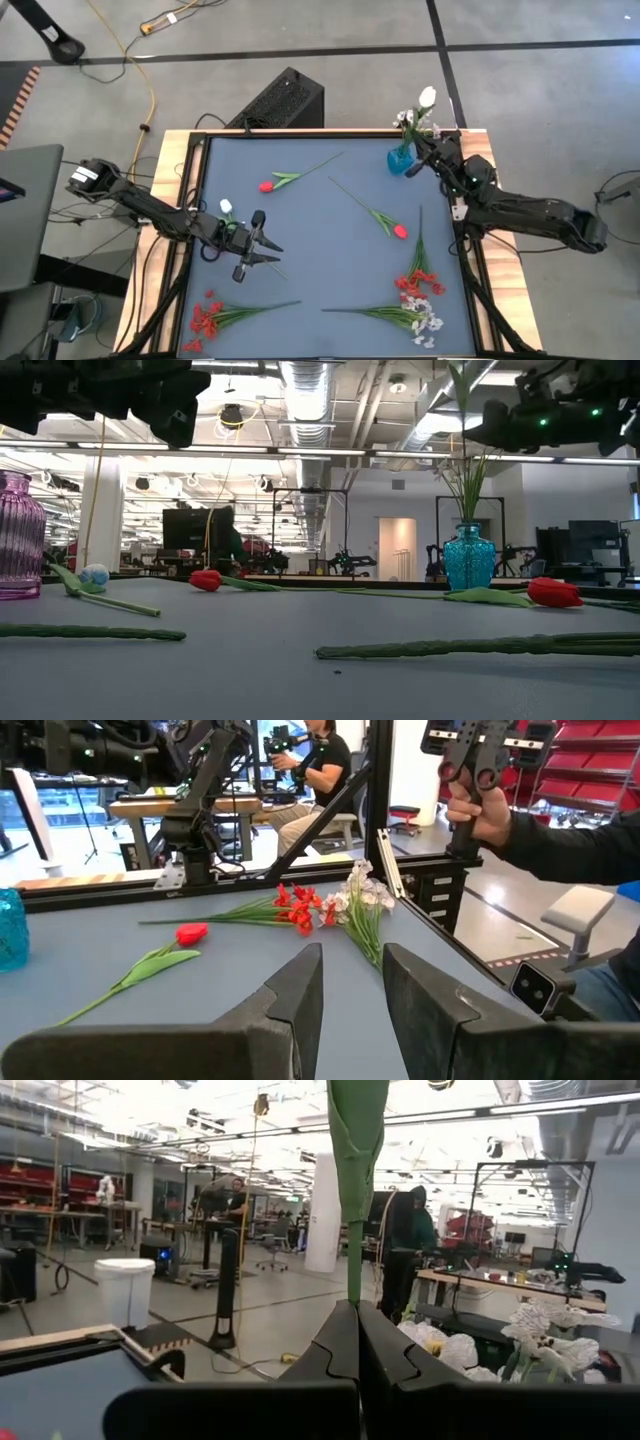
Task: Sort flowers into vase by color
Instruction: Put the right white flower into the blue vase, then put the white flowers into the blue vase
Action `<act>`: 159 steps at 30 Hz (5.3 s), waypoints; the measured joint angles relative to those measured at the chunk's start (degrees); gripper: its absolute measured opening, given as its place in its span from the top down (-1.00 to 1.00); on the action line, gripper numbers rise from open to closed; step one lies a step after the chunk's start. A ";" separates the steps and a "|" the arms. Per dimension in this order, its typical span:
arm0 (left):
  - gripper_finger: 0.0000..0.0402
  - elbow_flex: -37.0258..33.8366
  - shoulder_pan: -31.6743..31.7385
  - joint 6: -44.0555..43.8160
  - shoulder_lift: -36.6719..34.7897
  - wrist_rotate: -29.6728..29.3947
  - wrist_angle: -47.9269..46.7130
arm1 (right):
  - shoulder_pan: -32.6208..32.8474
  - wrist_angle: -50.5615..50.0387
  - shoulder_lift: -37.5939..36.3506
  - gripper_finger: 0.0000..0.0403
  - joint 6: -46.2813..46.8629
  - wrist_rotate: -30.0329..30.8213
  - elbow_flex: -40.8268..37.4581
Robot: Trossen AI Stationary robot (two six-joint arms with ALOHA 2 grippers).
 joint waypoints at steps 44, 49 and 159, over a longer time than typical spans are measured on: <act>0.52 0.00 0.00 -1.65 0.00 0.15 -1.07 | -0.77 -29.31 0.39 0.22 8.29 4.24 6.95; 0.52 0.00 0.00 -1.60 0.00 0.15 -1.07 | 1.61 -42.42 -1.45 0.17 12.11 2.63 13.59; 0.52 0.00 -4.72 -8.81 0.11 -3.08 -5.52 | 64.26 -75.75 72.48 0.88 51.75 -17.29 65.81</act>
